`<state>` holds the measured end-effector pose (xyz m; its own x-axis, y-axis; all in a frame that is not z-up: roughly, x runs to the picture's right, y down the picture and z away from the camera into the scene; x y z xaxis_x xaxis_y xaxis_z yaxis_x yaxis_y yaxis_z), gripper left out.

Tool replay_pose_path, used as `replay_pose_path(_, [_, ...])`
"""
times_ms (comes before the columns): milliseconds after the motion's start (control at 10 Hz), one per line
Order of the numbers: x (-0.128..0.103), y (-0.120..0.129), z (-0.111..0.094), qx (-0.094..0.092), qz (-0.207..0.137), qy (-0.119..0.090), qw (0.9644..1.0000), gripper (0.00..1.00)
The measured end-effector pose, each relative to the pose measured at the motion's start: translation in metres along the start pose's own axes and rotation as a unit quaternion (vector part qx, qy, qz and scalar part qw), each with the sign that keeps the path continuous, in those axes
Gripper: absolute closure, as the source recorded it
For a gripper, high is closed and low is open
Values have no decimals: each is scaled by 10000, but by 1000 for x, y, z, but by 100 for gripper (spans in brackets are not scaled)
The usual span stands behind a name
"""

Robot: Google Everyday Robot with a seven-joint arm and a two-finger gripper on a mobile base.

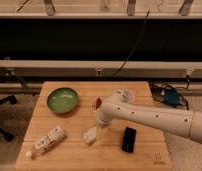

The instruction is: Place the white sponge in the ceramic cup

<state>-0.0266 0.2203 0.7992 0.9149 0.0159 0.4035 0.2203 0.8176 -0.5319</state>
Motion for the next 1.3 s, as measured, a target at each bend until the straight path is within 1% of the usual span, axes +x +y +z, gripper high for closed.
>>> replay_pose_path(100, [-5, 3, 12, -147, -62, -71, 9998, 20])
replay_pose_path(300, [-12, 6, 20, -316, -127, -154, 9993, 20])
replay_pose_path(500, [-20, 8, 24, -429, -210, -207, 9986, 21])
replay_pose_path(600, [-21, 8, 25, -459, -245, -220, 9984, 24])
replay_pose_path(700, [-22, 9, 25, -487, -272, -233, 9982, 33])
replay_pose_path(800, [-23, 10, 25, -513, -272, -254, 9980, 47])
replay_pose_path(900, [-22, 11, 25, -516, -258, -259, 9980, 55])
replay_pose_path(1200, [-19, 21, 29, -530, -114, -282, 9981, 87])
replay_pose_path(1300, [-18, 24, 30, -545, -81, -284, 9981, 94])
